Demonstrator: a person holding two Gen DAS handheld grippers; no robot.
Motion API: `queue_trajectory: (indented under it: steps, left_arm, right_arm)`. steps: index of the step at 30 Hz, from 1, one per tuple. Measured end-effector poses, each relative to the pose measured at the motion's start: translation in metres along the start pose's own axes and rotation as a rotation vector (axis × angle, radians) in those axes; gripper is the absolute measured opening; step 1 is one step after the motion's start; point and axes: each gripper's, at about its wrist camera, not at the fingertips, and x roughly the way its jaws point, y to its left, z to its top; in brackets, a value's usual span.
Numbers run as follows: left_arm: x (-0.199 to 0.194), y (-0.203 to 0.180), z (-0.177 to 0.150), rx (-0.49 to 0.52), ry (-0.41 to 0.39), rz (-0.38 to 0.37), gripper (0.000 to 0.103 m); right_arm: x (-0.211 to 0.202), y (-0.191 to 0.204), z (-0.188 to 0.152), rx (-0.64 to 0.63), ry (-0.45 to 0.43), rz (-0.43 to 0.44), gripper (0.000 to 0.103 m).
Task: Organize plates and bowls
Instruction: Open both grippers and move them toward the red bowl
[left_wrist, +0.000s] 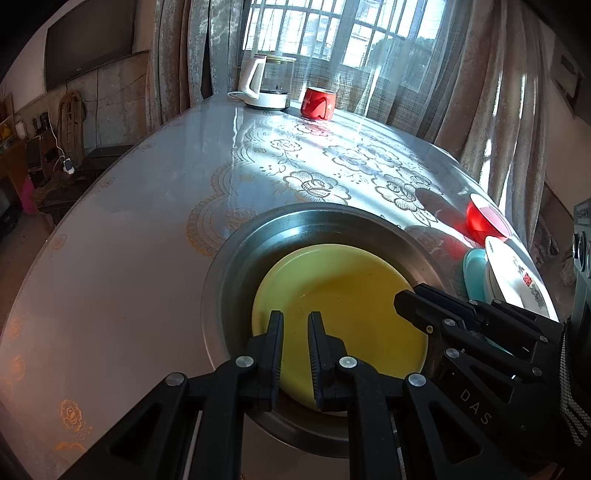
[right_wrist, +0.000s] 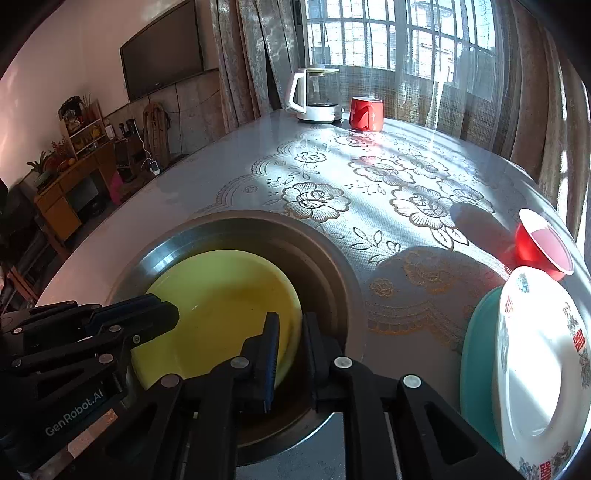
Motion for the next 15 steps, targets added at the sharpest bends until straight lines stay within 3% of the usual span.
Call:
queue_trajectory:
  steps: [15]
  left_arm:
    - [-0.013,-0.002,-0.002,0.003,-0.030,0.004,0.014]
  right_arm:
    - [-0.018,-0.015,-0.003,0.094,-0.049,0.055,0.022]
